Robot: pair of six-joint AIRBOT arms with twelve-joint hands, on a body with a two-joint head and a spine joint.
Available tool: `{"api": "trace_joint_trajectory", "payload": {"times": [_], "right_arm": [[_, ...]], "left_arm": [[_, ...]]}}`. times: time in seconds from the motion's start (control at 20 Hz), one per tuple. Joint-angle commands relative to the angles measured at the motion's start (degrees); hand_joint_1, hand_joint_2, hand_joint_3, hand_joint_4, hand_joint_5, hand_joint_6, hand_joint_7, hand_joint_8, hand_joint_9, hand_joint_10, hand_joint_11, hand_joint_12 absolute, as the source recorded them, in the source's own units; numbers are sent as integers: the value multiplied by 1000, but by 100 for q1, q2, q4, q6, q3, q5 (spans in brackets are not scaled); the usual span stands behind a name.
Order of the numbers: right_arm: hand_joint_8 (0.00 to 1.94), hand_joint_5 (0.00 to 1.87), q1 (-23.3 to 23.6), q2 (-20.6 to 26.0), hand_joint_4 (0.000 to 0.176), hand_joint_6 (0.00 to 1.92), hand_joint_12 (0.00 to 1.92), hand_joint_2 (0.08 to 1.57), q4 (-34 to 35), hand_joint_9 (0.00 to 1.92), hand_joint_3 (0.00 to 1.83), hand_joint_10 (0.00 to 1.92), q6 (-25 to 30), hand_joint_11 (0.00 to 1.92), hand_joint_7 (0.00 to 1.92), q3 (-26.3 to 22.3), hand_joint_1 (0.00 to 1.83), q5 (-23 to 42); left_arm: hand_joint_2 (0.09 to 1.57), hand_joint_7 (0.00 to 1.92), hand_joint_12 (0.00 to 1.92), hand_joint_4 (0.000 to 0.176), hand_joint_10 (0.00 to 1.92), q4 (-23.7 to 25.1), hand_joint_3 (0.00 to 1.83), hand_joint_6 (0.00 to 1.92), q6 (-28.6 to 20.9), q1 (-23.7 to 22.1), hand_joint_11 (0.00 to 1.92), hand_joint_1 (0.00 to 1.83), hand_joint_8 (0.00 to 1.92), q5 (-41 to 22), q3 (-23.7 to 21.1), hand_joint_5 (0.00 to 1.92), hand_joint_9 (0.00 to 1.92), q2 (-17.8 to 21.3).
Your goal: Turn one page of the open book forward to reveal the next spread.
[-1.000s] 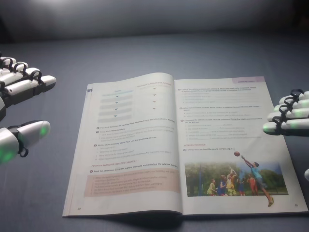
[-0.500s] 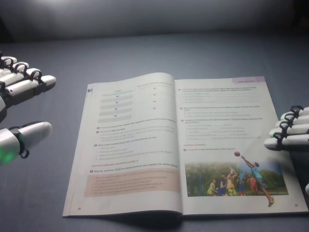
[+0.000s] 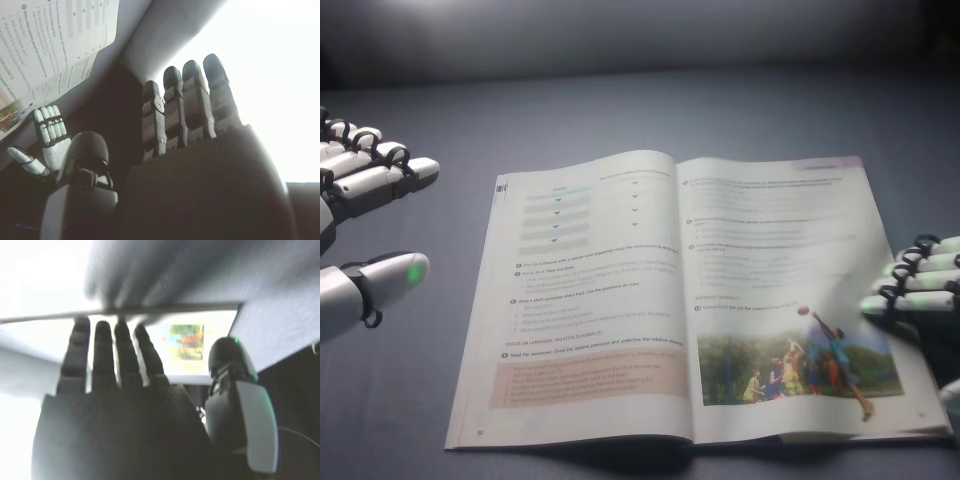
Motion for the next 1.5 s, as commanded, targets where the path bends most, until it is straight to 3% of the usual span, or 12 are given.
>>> {"api": "trace_joint_trajectory", "payload": {"times": [0.0,0.1,0.2,0.8,1.05,1.15,1.45], "right_arm": [[0,65,-4,-114,0,10,4,1284,27,0,13,0,2,12,14,24,0,168],[10,80,44,-239,0,14,1,1285,27,0,11,0,2,3,37,70,0,243],[6,90,158,-356,0,14,0,1287,27,1,10,0,2,2,35,118,0,311],[0,9,945,-1251,0,0,0,1229,36,0,0,0,2,0,0,648,0,693],[3,35,1213,-1603,0,14,0,1262,135,0,1,0,2,0,8,816,0,800],[8,42,1319,-1790,0,13,2,1274,173,0,6,0,2,6,23,917,0,857],[0,8,1443,-2292,0,3,0,1241,48,0,0,0,2,0,0,1108,0,906]], "left_arm": [[1388,289,451,63,2,-20,0,2,-12,-59,0,0,1,-673,25,308,221,1],[1406,278,389,67,0,-19,4,2,-12,-65,0,0,0,-678,26,303,213,1],[1400,274,379,84,0,-18,0,2,-12,-65,0,0,0,-681,26,296,209,-2],[1398,278,382,82,2,-12,1,1,-22,-79,0,0,1,-709,33,297,216,-17],[1387,262,268,110,3,0,0,3,-22,-95,0,0,1,-711,40,276,187,-31],[1387,262,274,102,2,2,0,4,-22,-112,0,0,1,-704,52,283,187,-57],[1386,279,339,106,2,30,1,1,-22,-189,0,0,1,-669,92,310,209,-83]]}}
